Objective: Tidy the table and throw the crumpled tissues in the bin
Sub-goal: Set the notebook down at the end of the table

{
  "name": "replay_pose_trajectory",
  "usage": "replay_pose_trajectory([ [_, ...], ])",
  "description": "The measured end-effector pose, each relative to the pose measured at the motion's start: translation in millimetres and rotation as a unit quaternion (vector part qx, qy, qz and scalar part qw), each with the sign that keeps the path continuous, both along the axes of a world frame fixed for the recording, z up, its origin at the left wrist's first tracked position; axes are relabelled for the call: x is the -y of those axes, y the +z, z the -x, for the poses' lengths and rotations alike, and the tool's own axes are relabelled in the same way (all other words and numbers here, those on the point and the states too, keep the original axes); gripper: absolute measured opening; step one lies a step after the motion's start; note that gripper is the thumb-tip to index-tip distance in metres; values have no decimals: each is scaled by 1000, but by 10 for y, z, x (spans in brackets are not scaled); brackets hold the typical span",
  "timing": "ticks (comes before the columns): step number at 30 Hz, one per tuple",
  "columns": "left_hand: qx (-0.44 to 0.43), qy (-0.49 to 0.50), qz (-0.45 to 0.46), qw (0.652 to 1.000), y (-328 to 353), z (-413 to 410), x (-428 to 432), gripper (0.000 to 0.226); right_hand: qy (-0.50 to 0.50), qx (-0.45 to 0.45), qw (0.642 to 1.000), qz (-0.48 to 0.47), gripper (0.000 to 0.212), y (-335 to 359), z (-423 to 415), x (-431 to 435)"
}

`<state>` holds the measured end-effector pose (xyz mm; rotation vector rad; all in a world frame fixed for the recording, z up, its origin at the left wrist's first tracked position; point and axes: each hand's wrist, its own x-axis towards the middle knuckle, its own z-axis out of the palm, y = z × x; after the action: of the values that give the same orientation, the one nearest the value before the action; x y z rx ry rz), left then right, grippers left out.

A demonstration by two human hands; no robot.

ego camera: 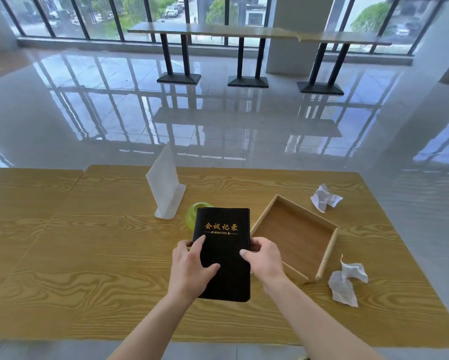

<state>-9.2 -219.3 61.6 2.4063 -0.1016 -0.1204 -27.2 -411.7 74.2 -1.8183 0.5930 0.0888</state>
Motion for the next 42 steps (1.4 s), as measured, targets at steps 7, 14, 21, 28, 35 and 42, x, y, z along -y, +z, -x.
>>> replay_pose_trajectory([
  [7,6,-143,-10,990,166,-629,469,83,-133,14,991,20,17,167,-101,332],
  [14,17,-206,-12,978,224,-781,880,81,-199,7,979,44,19,285,-15,573],
  [21,9,-300,-1,954,374,-775,1741,78,-280,-4,959,50,14,359,200,1285],
  [28,-8,-308,4,951,363,-781,2881,73,-279,-5,956,86,14,270,106,2472],
  [35,-60,-292,6,955,138,-745,3997,74,-277,-45,954,105,19,8,-25,3657],
  [42,-128,-276,-22,952,-173,-686,4669,77,-258,-117,950,131,22,-422,-129,4329],
])
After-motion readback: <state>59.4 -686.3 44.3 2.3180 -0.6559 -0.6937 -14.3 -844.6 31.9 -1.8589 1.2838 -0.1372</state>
